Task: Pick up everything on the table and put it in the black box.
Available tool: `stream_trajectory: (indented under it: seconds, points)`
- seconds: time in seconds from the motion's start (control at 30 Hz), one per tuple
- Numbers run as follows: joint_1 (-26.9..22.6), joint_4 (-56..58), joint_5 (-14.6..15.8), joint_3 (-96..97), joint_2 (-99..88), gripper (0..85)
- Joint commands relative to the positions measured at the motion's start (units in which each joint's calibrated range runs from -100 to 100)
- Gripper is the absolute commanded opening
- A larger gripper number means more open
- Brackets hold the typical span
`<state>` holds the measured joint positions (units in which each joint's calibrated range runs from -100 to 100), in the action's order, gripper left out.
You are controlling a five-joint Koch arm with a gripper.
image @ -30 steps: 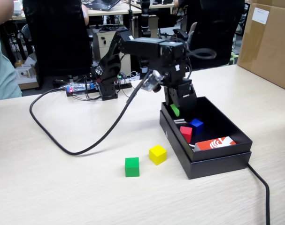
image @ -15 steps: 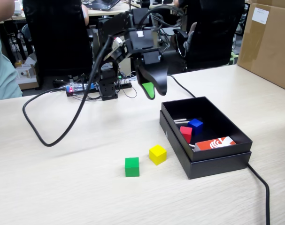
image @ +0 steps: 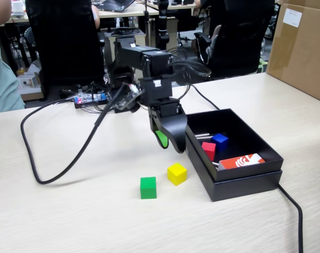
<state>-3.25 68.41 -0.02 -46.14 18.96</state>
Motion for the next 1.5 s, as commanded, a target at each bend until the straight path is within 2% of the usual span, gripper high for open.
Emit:
stream_trajectory:
  seconds: [0.0,0.33,0.43,0.47,0.5,0.53,0.57,0.67,0.77,0.83,0.97,1.1,1.33,1.4,1.47]
  points:
    - [-0.05,-2.02,-0.54,-7.8,4.62,46.0]
    - [-0.24,-2.02,-0.59,-11.34,14.02,43.9]
    - [-0.2,-1.41,-0.34,-11.34,15.17,30.9]
    - [-0.2,-1.32,-0.34,-11.34,15.17,29.5]
    - [-0.2,-1.24,0.0,-11.34,15.17,20.9]
    - [-0.1,-1.24,0.29,-11.43,14.71,6.6]
    - [-0.05,-1.24,0.39,-11.43,14.02,3.7]
    - [0.05,-1.24,0.63,-9.89,7.83,3.7]
    - [-0.2,-1.24,0.59,-5.81,-6.4,3.7]
    - [-2.54,-1.15,0.59,-1.82,-22.23,3.7]
    - [-6.35,-1.15,1.17,0.63,-27.4,3.7]
    - [-10.7,-1.24,4.0,1.45,-24.53,3.9]
    - [-12.89,-1.15,6.11,-1.36,-10.19,4.4]
    - [-13.48,-1.15,6.35,-3.81,-2.38,13.7]
    - [-13.58,-1.15,6.4,-3.81,-1.47,16.6]
